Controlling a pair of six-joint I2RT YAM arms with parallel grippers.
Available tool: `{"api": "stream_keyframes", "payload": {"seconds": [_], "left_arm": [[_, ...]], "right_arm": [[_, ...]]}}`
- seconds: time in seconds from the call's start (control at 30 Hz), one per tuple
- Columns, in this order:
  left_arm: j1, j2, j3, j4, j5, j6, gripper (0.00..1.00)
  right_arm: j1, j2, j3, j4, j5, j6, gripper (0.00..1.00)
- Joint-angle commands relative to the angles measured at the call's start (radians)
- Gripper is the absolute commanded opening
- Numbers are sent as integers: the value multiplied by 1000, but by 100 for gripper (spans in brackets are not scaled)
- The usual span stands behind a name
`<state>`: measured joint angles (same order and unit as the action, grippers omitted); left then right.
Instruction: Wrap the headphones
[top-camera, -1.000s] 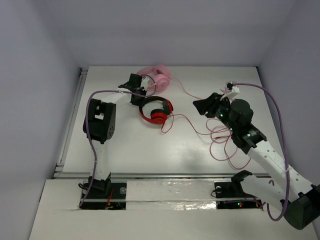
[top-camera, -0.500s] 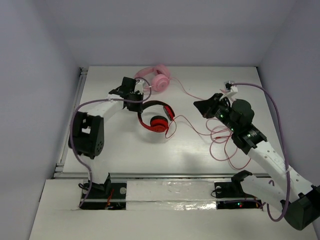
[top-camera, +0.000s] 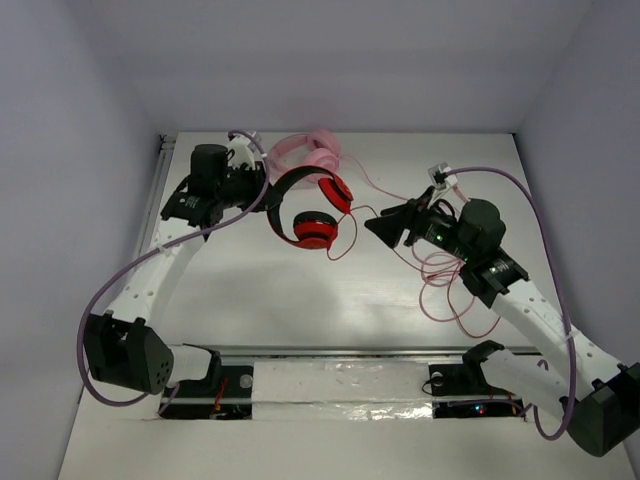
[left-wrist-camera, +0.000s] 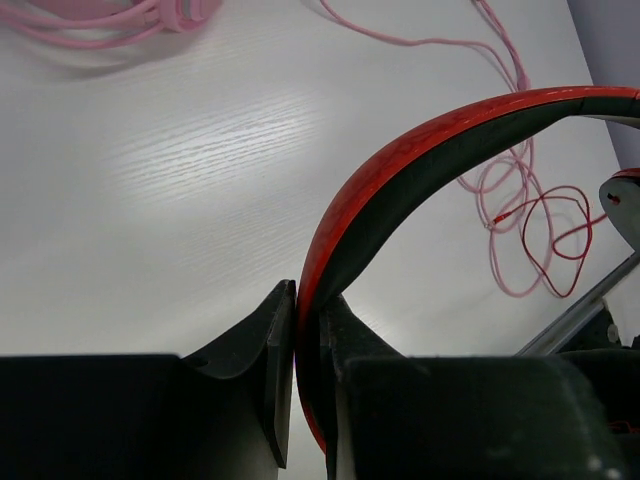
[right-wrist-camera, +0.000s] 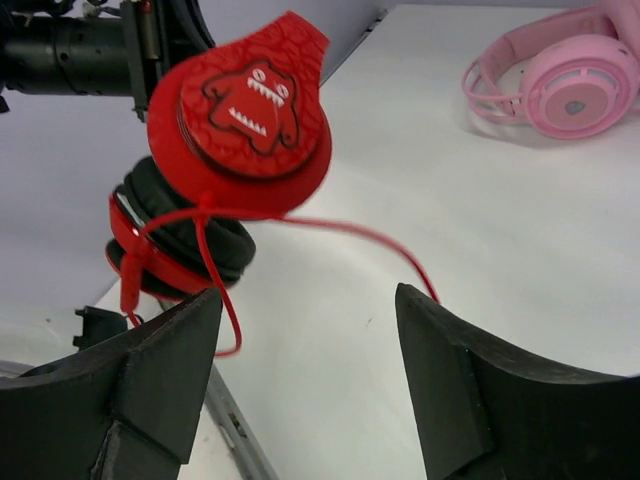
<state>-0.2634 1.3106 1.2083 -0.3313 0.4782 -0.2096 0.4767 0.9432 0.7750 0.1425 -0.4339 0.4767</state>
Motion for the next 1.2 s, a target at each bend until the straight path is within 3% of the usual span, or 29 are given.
{"api": "stream_keyframes", "payload": {"seconds": [0.0,0.27,0.47,0.6,0.67,0.8,0.97,1.1,1.17], "left_arm": [[32,-69,48,18,56,-59,0],[50,-122,46,133,125,-117,0],[50,-151,65,133,135,-116,0],[50,-183,36,152,123,-122,0],[50,-188,20,159,135,-125,0],[50,-209,16,166,143,-135,0],[50,-224,39,170,172,-157,0],[50,-232,59,182,154,-186,0],[50,-231,68,218,171,-221,0]], "right_arm": [[0,-30,10,46,9,-69,77],[0,51,1,52,-75,-102,75],[0,51,-28,61,61,-113,72],[0,17,-59,103,55,-98,40],[0,23,-66,101,93,-93,41],[0,71,-54,104,95,-99,65],[0,111,-45,120,69,-105,69],[0,129,-40,126,2,-102,55],[0,129,-54,140,-19,-86,38]]}}
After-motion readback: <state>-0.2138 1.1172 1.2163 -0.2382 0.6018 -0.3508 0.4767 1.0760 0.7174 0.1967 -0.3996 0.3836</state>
